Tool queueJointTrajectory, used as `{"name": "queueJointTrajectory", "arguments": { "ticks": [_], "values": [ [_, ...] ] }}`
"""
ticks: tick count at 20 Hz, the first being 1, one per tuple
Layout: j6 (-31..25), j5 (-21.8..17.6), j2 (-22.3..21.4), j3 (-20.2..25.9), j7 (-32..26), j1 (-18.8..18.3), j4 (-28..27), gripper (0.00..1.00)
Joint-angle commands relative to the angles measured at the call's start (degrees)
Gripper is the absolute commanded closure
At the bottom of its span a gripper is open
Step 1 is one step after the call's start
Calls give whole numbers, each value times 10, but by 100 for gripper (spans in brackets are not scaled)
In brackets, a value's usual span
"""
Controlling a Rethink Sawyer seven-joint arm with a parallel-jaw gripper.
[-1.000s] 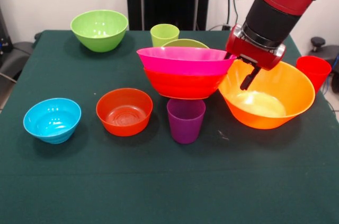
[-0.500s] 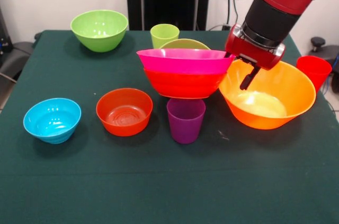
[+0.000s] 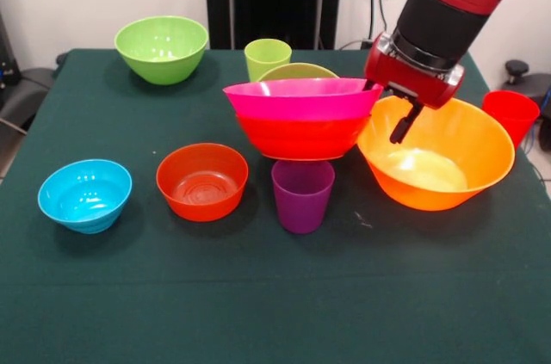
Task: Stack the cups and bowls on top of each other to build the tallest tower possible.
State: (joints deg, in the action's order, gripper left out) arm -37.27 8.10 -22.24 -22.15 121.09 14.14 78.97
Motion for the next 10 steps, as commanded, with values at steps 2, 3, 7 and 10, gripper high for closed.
{"name": "queueJointTrajectory", "arguments": {
  "ticks": [2, 3, 7, 10],
  "values": [
    [-59, 11, -67, 72, 26, -18, 20, 0],
    [-69, 12, -78, 74, 23, -19, 25, 0],
    [-83, 11, -92, 83, 17, -27, 27, 0],
    [-83, 9, -92, 88, 18, -31, 24, 0]
  ]
}}
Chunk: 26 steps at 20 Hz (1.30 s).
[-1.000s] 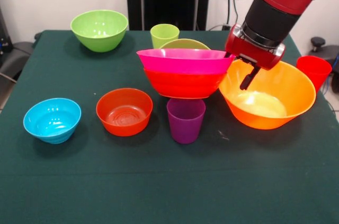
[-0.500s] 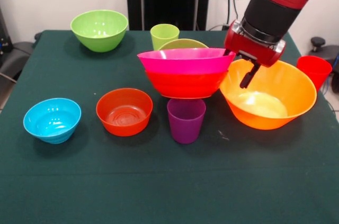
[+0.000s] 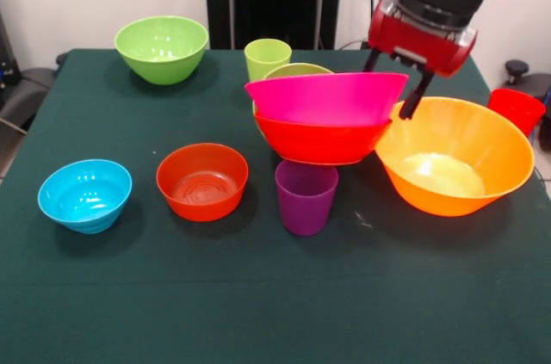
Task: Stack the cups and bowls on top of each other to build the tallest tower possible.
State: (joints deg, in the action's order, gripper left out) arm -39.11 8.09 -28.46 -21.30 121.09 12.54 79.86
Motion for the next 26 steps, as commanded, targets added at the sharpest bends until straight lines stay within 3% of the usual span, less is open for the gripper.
{"name": "queueJointTrajectory", "arguments": {
  "ticks": [1, 18, 26],
  "values": [
    [-66, 8, -30, 81, 18, -16, 14, 0],
    [-73, -1, -40, 95, 11, -29, 20, 0],
    [-107, -16, -85, 109, -60, -76, 42, 0]
  ]
}}
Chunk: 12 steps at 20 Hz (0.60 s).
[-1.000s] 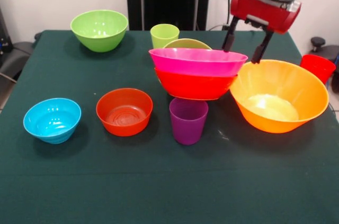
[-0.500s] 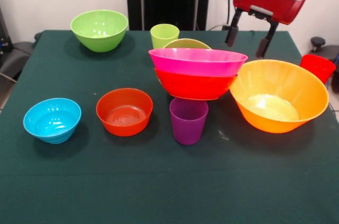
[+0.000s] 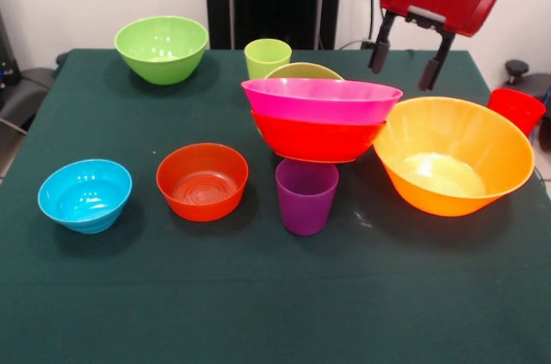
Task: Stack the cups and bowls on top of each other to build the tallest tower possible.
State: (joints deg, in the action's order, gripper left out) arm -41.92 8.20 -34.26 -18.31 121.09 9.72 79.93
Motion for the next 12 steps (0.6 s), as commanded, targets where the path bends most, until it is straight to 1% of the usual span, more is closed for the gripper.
{"name": "queueJointTrajectory", "arguments": {
  "ticks": [1, 9, 12],
  "values": [
    [-87, -21, -34, 83, -73, -58, 42, 0],
    [-146, -42, -68, 106, -109, -99, 32, 0],
    [-145, -52, -72, 117, -130, -119, 37, 0]
  ]
}}
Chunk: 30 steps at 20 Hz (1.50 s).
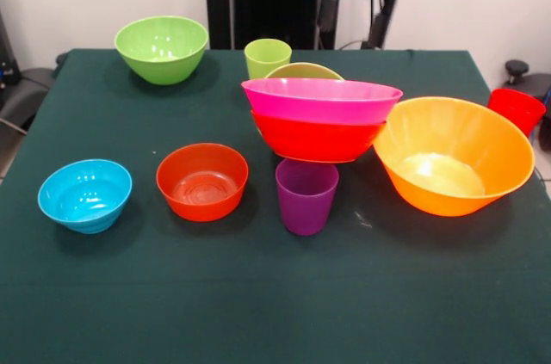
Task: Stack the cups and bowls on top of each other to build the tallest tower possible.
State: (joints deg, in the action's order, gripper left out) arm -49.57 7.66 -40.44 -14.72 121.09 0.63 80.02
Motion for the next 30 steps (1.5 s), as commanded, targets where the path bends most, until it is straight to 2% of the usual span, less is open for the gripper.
{"name": "queueJointTrajectory", "arguments": {
  "ticks": [1, 12, 19, 30],
  "values": [
    [-66, -53, -10, 86, -141, -37, 36, 0],
    [6, -117, 21, 154, -199, -119, 45, 0],
    [27, -176, 60, 210, -242, -177, 6, 0],
    [38, -250, 122, 282, -313, -242, -71, 0]
  ]
}}
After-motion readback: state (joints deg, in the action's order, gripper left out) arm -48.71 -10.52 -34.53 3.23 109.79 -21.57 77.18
